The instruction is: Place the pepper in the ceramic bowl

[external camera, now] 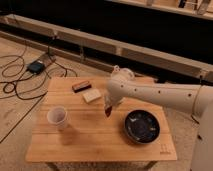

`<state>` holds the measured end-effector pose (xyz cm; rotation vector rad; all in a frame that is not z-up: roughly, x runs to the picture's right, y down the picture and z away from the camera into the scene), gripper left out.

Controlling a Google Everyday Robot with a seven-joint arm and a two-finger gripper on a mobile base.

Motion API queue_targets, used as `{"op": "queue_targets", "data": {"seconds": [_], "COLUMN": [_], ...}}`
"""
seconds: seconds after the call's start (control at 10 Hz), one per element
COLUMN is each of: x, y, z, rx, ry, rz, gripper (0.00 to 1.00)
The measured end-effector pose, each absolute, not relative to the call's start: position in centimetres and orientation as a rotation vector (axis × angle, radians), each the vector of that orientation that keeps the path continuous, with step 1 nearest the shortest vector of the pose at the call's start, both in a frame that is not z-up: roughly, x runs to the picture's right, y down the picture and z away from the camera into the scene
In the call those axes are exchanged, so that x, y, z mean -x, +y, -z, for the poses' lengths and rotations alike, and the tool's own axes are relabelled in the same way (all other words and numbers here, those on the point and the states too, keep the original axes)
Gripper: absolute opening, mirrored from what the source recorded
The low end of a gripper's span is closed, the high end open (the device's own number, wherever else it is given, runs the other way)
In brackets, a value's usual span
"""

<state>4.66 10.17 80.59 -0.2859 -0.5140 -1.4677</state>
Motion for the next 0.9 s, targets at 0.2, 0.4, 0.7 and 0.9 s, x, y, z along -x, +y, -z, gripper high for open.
{"op": "queue_targets", "data": {"seconds": [0.2,0.4,0.7,0.9], "x": [-9.3,-12.8,-17.2,-18.9], "y": [8.6,7.8,8.7,9.7], "z": [-81.1,-81.8,-82.1,-81.8], "rx": [0.311,0.342,0.399,0.422], "ry": [-0.438,-0.384,-0.348,-0.346], "rz": [1.364,1.282,1.175,1.121], "gripper": [0.0,0.0,0.0,0.0]}}
